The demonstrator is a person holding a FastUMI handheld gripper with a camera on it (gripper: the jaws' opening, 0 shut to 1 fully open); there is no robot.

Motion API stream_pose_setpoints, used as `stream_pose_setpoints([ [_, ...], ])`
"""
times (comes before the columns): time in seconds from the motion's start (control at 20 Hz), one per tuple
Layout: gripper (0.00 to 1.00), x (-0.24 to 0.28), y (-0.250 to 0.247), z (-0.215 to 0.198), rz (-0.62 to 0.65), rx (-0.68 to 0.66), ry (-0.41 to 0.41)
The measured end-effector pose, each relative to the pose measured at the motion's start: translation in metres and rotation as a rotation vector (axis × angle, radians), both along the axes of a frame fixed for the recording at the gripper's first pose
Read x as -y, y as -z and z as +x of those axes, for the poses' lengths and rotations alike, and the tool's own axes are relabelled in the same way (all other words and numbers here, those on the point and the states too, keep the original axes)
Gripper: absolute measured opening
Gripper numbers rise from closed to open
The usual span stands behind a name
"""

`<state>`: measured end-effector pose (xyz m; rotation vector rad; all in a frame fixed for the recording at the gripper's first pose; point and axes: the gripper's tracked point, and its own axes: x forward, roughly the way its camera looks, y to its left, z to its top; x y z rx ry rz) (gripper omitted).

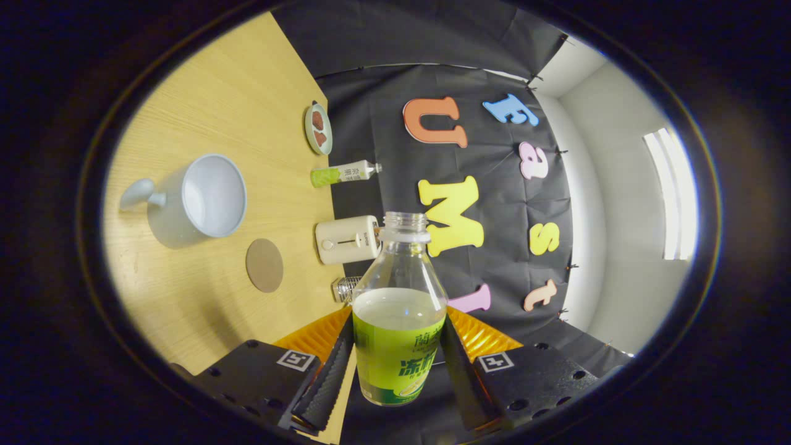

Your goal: Take the bottle from table, then pour the juice into the cup, finally place the bottle on the coaster

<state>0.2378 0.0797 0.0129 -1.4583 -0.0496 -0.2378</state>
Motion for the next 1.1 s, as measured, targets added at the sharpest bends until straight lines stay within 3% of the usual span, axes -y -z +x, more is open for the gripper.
stream_pose_setpoints([
  [0.3, 0.81, -0.001, 0.01, 0.002, -0.094, -0.032, 0.025],
  [0.7, 0.81, -0.01, -0.009, -0.007, -0.282, 0.035, 0.028],
  [1.1, 0.8, -0.014, -0.012, -0.01, -0.36, 0.055, 0.042],
])
